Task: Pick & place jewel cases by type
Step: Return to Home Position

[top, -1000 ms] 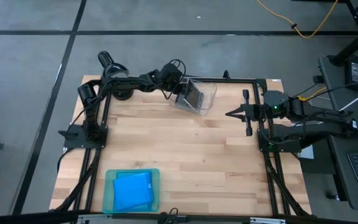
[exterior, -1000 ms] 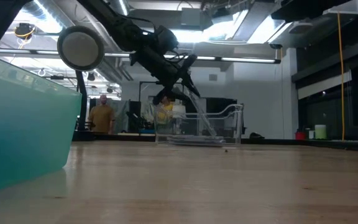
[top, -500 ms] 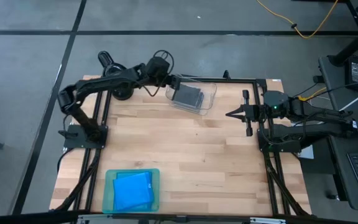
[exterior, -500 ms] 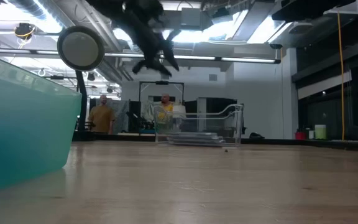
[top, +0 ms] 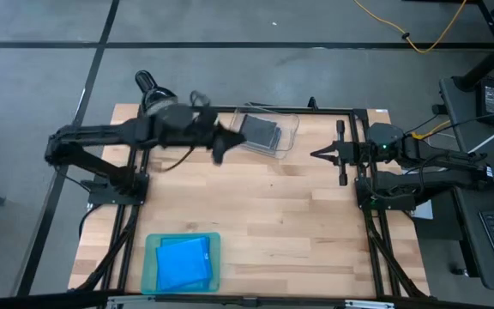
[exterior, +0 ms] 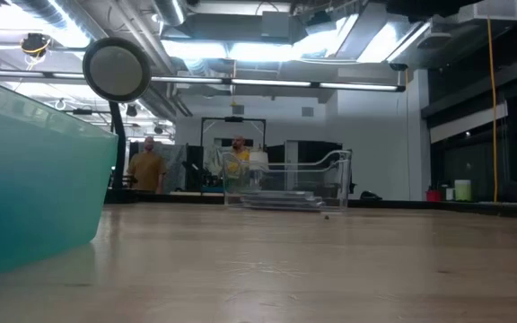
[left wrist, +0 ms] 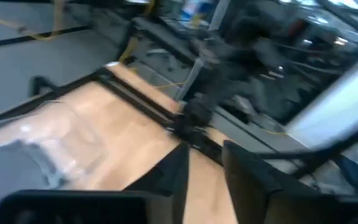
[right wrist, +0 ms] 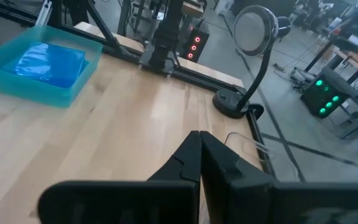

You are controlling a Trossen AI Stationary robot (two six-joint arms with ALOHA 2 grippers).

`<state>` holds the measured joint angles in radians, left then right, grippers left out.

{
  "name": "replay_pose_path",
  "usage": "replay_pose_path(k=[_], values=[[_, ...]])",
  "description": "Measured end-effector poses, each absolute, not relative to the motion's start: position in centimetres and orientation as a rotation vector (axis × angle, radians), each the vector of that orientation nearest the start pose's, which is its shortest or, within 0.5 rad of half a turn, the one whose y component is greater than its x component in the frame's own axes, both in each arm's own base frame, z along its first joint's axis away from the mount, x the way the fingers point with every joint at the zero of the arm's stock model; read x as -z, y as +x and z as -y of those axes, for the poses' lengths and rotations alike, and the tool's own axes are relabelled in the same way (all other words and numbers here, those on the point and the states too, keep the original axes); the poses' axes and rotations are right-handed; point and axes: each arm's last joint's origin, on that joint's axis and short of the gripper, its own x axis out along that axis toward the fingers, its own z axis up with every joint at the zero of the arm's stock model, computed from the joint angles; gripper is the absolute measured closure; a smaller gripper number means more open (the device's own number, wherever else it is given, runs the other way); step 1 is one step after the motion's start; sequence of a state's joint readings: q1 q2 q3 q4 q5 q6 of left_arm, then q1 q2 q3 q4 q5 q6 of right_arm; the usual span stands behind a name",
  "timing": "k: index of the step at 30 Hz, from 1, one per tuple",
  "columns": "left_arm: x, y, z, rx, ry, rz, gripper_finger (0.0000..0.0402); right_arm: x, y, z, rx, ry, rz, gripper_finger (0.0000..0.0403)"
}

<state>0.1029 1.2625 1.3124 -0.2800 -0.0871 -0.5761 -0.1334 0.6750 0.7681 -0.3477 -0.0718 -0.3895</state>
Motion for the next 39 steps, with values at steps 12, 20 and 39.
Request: replay_pose_path(k=[12,20,39], values=[[-39.7,18.5,2.1,-0.174,-0.512,-0.208,0.0400,-32.7,14.5,1.7,0.015,-0.340,-0.262,0.0395],[-29.7,13.0,1.5,-0.024,-0.568,0.002,0.0401,-32.2,14.4,1.8,0.045,-0.259,-0.313,0.0395],[-18.0,9.5,0.0,0.112,-0.546,0.082,0.0398,-31.4,14.0,1.8,0.089,-0.098,-0.393,0.0395]])
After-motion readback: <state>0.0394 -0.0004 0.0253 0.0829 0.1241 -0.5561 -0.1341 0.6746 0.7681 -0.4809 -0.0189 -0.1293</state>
